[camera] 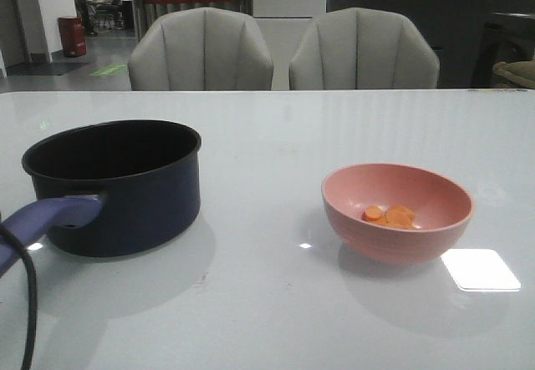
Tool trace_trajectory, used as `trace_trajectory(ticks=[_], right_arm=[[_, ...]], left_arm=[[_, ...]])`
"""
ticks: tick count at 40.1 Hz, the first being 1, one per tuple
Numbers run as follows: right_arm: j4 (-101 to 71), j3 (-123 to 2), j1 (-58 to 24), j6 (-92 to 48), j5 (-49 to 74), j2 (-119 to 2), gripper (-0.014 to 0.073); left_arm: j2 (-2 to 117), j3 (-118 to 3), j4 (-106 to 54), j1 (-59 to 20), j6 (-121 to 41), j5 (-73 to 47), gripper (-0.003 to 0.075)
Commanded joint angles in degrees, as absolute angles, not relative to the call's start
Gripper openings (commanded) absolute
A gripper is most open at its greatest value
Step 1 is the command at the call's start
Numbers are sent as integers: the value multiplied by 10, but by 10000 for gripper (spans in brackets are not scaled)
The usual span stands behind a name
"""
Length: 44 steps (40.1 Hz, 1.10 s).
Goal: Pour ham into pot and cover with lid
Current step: 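Lift the glass lid off the pot with the left gripper, then set the glass lid down on the table beside the pot, left gripper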
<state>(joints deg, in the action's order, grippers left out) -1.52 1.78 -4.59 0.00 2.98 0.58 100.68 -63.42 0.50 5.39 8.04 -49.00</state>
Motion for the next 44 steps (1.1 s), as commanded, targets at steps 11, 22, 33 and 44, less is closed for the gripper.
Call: trace_trajectory(ticks=[11,22,33,44], right_arm=[[-9,13,-44,0,-20,18,143],[-9,13,-44,0,-20,18,143],[-9,13,-44,0,-20,18,143],[-9,13,-44,0,-20,18,143]], left_arm=[[981,-649,7,16,80,-460,533],[962,-649,12,0,80,-459,533],[923,-649,42,0,80,-476,533],[798,-627,39,0,80,-442,533]])
